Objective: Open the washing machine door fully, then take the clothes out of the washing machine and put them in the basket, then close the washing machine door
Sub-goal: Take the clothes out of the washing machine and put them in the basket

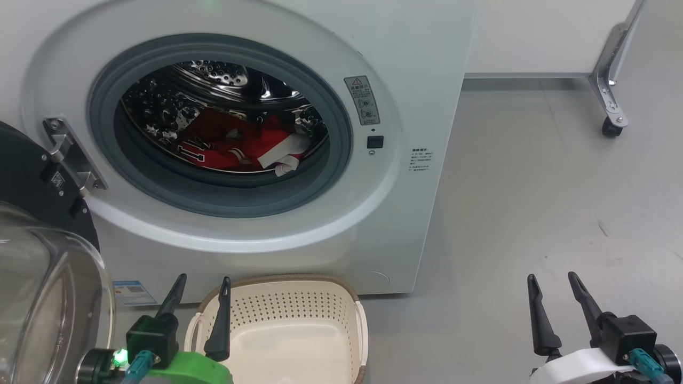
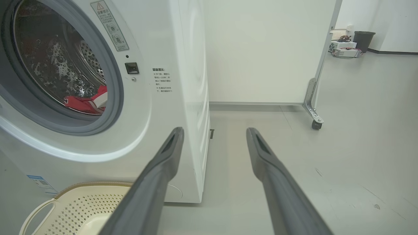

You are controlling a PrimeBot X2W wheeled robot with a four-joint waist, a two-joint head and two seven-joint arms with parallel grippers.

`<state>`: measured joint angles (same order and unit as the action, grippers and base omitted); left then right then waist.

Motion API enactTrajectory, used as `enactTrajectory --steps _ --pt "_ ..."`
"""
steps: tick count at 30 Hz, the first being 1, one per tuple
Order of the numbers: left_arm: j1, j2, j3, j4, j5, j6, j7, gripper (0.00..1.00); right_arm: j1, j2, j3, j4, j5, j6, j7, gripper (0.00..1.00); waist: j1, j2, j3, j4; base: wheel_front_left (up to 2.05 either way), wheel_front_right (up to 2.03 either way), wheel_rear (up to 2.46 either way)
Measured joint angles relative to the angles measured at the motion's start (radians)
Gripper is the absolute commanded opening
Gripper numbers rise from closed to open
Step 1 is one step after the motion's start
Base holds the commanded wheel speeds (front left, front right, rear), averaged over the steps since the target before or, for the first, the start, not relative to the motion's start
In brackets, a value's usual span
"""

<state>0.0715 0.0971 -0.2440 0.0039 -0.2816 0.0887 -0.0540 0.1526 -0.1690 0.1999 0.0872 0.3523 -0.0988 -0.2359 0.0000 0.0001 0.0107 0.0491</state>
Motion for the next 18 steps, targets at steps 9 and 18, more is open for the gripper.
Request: enactTrajectory --steps 9,18 --pt "-0.003 -0.004 0.002 0.01 -0.02 -0.002 0.002 1.0 -0.003 -0.013 0.003 -0.019 0.0 0.003 0.002 1.0 0.0 0.0 0.025 -0.013 0.0 0.0 0.0" --pt "-0.087 -0.012 0.013 0.037 -0.061 -0.007 0.032 1.0 -0.029 -0.025 0.003 -0.051 0.0 0.01 0.011 1.0 0.0 0.0 0.088 -0.039 0.0 0.0 0.0"
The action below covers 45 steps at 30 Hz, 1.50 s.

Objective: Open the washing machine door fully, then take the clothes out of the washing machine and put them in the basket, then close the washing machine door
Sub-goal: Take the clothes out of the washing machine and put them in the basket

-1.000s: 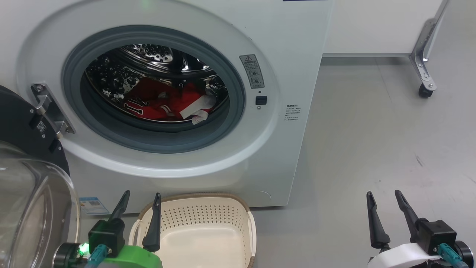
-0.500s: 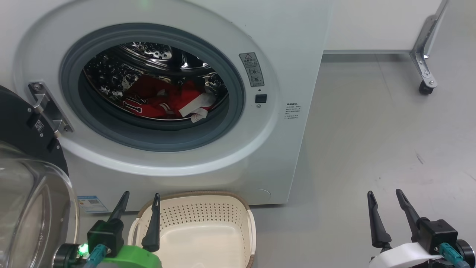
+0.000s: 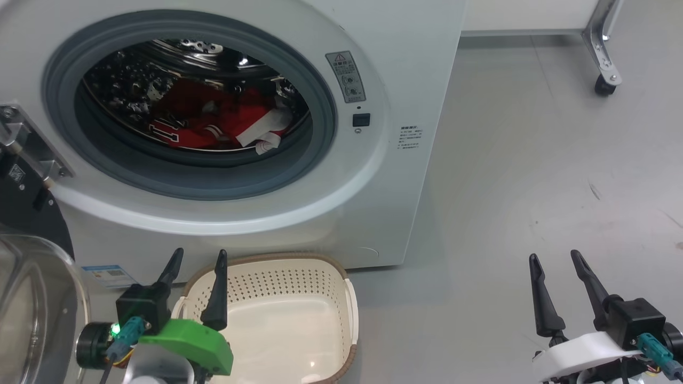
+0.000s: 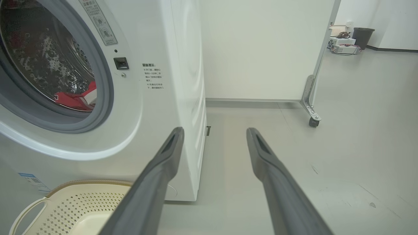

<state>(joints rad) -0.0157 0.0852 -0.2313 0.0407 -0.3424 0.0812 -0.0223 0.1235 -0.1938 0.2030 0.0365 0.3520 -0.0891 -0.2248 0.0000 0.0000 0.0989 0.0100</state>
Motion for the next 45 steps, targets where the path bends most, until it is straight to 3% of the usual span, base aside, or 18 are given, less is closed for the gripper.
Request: enactTrajectory --steps 7,25,45 --pt "-0.105 -0.001 0.001 0.042 -0.009 -0.017 0.034 1.0 -0.033 -0.008 0.0 -0.022 0.0 0.009 0.003 1.0 0.0 0.0 0.07 -0.035 0.0 0.0 0.0" --pt "-0.484 0.029 0.087 0.229 -0.114 -0.043 0.259 1.0 -0.161 0.012 -0.002 -0.034 0.018 0.038 -0.001 1.0 0.0 0.0 0.271 -0.168 0.0 0.0 0.0" --pt "-0.825 0.194 0.167 0.398 -0.123 -0.043 0.455 1.0 -0.254 0.068 0.003 0.036 0.039 0.082 -0.018 1.0 0.0 0.0 0.449 -0.325 0.0 0.0 0.0"
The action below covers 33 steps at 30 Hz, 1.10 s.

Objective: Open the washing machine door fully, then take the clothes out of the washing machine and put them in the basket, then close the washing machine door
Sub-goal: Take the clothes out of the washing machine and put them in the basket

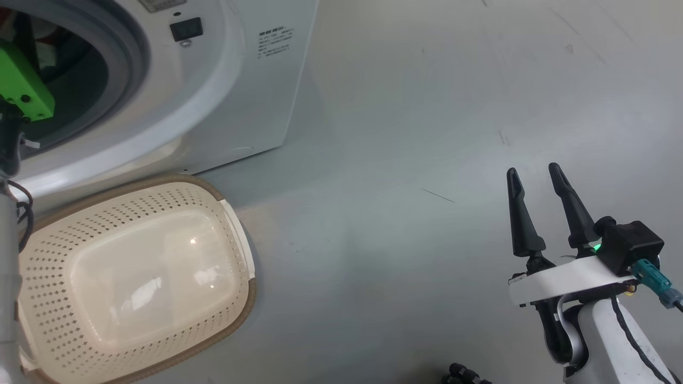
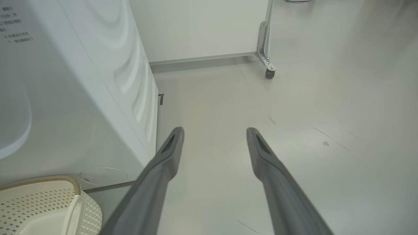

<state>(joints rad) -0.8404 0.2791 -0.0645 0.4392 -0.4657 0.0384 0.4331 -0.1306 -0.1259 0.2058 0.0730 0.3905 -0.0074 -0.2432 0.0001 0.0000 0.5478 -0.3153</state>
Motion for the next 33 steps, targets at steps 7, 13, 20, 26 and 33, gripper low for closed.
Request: enactTrajectory --steps 7,13,20,26,33 --pt "-0.041 0.021 0.002 0.07 0.009 0.004 0.05 1.0 -0.016 0.008 0.0 0.022 0.005 0.015 -0.001 1.0 0.0 0.0 0.036 -0.04 0.0 0.0 0.0" --pt "-0.071 0.022 0.017 0.123 0.01 0.02 0.058 0.99 -0.025 0.013 -0.006 0.04 0.005 0.017 -0.004 1.0 0.0 0.0 0.05 -0.056 0.0 0.0 0.0" --pt "-0.086 0.022 0.02 0.158 0.019 0.028 0.044 0.0 -0.041 0.018 -0.013 0.056 0.005 0.027 -0.004 1.0 0.0 0.0 0.055 -0.054 0.0 0.0 0.0" --pt "-0.087 0.016 0.009 0.167 0.026 0.026 -0.017 0.0 -0.049 0.024 -0.041 0.058 0.005 0.032 -0.004 1.0 0.0 0.0 0.052 -0.041 0.0 0.0 0.0" --pt "-0.084 -0.01 0.015 0.142 0.026 0.009 -0.124 0.0 -0.049 0.023 -0.068 0.052 0.003 0.033 -0.004 1.0 -0.0001 0.0 0.037 -0.011 0.0 0.0 0.0"
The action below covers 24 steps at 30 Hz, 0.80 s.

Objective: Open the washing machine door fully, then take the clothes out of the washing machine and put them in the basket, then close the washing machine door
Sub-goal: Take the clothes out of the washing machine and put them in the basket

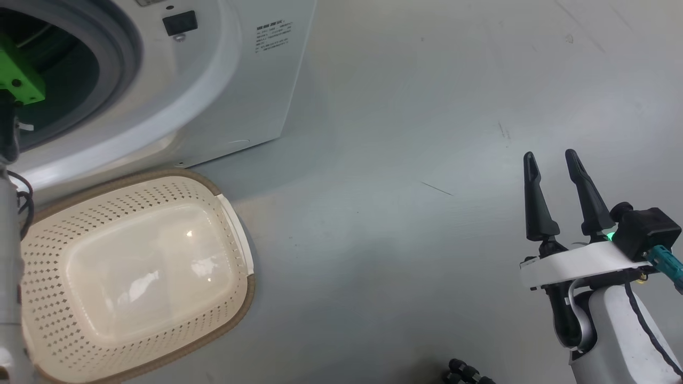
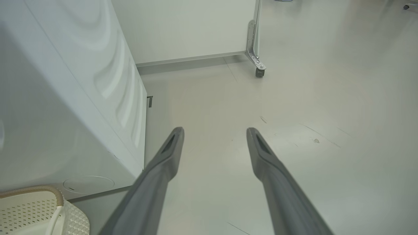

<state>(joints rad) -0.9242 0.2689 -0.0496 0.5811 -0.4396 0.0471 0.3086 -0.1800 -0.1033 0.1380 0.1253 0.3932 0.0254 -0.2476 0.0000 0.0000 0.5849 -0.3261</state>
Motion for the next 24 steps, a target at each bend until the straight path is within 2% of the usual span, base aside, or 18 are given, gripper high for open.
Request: enactTrajectory --steps 24 --pt "0.231 -0.134 -0.022 -0.131 0.001 -0.035 -0.37 0.0 0.006 -0.022 -0.038 -0.008 -0.045 0.009 0.0 1.0 0.0 0.0 -0.091 0.133 0.0 0.0 0.0"
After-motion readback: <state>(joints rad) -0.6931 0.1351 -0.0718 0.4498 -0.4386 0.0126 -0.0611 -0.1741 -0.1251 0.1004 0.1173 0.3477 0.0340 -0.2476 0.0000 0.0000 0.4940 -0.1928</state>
